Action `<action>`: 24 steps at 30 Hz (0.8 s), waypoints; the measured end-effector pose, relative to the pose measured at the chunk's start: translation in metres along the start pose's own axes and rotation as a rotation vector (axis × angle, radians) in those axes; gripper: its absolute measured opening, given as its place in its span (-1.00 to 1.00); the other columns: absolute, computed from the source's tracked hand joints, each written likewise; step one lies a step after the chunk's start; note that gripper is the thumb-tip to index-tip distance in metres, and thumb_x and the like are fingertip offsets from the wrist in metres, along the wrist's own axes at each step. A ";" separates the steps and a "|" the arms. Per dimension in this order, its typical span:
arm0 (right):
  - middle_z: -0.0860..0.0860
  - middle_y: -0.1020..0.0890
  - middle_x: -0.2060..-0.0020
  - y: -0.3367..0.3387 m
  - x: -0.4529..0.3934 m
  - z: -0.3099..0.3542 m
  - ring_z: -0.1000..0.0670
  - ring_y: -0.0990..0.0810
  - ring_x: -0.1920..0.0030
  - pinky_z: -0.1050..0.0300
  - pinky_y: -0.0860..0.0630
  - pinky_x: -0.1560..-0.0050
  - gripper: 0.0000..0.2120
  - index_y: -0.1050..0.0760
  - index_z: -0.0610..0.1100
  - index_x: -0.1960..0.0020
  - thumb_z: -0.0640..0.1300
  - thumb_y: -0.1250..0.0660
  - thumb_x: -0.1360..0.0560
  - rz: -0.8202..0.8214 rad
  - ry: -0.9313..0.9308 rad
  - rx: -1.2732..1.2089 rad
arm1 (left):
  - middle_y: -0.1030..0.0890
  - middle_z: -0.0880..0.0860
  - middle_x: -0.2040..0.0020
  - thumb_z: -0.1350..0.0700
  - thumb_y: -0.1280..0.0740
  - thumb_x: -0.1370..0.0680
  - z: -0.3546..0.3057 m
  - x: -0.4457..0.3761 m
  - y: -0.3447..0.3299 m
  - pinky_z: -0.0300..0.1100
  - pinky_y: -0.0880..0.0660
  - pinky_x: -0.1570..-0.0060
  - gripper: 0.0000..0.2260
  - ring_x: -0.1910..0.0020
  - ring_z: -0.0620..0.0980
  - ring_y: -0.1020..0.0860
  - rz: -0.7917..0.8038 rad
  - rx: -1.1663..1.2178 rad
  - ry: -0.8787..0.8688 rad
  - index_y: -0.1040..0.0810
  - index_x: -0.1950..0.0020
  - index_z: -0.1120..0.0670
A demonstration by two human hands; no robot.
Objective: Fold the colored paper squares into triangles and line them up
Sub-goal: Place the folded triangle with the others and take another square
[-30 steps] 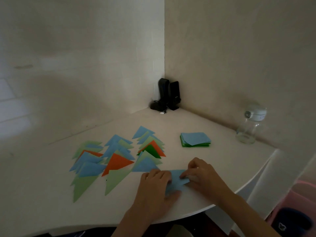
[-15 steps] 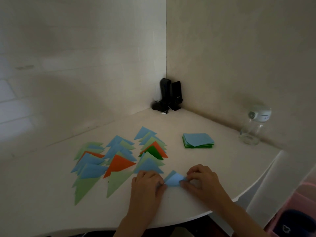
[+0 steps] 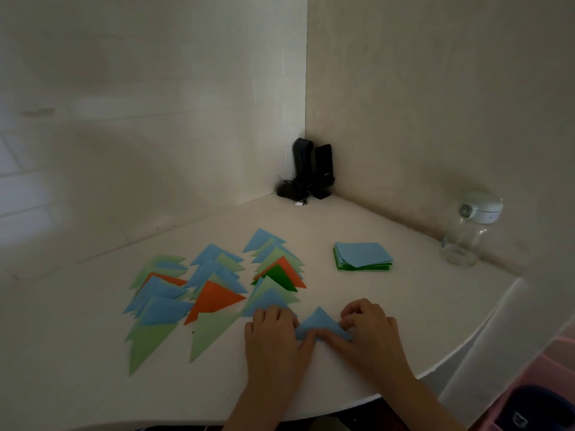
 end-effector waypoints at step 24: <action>0.13 -0.49 0.15 0.004 0.000 -0.014 0.14 -0.47 0.09 0.42 -0.32 0.05 -0.70 -0.38 0.14 0.25 -0.16 -0.48 -0.36 0.213 0.058 -0.303 | -0.49 -0.10 0.35 0.34 -0.42 -0.38 0.031 -0.003 0.004 -0.42 -0.35 0.30 -0.78 0.30 -0.21 -0.46 0.187 0.467 0.173 -0.49 0.26 0.04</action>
Point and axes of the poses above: each hand's wrist, its own x-axis away from the middle knuckle, its own y-axis out of the back of the hand, z = x × y, the point moved 9 cm from there along -x, towards the middle knuckle
